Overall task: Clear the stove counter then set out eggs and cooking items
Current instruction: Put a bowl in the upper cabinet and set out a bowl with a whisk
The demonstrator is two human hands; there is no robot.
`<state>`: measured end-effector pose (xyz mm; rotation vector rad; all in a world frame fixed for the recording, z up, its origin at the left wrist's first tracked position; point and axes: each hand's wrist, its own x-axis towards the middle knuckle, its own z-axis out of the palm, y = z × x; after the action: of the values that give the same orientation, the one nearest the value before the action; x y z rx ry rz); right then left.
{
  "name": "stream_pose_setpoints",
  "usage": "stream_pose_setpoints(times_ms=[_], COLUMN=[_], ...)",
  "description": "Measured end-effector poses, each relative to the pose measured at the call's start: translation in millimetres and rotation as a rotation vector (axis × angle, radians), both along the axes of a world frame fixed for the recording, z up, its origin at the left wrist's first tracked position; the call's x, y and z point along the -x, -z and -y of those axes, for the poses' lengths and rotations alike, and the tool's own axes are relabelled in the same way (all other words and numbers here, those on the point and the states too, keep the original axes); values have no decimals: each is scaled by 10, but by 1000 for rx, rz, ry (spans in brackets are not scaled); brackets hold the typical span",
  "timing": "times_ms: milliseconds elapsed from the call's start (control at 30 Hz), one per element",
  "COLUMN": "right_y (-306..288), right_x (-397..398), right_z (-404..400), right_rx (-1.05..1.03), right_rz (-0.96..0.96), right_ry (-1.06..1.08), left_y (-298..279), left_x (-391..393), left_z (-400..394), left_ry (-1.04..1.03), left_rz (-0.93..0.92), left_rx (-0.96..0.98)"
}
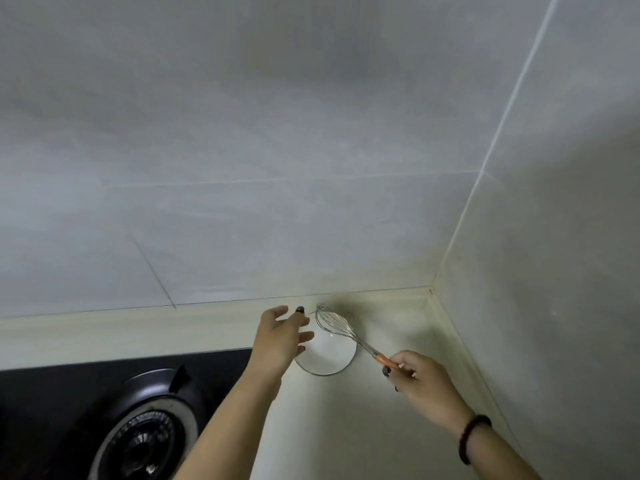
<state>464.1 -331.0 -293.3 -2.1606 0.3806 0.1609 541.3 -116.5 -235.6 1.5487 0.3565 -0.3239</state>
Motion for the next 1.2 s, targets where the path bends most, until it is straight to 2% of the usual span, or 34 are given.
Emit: stream_pose_setpoints(times_ms=[167, 433, 667, 933, 1200], right_y=[235, 348, 289, 224, -260], right_x=[-360, -543, -539, -461, -278], right_z=[46, 29, -40, -4, -76], right_rx=[104, 230, 206, 237, 235], right_rz=[-97, -172, -185, -175, 53], right_ry=[-116, -202, -213, -157, -75], left_y=[364, 756, 862, 702, 143], left_x=[-117, -158, -98, -101, 81], left_z=[-116, -202, -118, -218, -255], left_ry=[-52, -1, 66, 61, 73], left_rz=[-68, -234, -304, -253, -84], left_rx=[-60, -154, -165, -145, -68])
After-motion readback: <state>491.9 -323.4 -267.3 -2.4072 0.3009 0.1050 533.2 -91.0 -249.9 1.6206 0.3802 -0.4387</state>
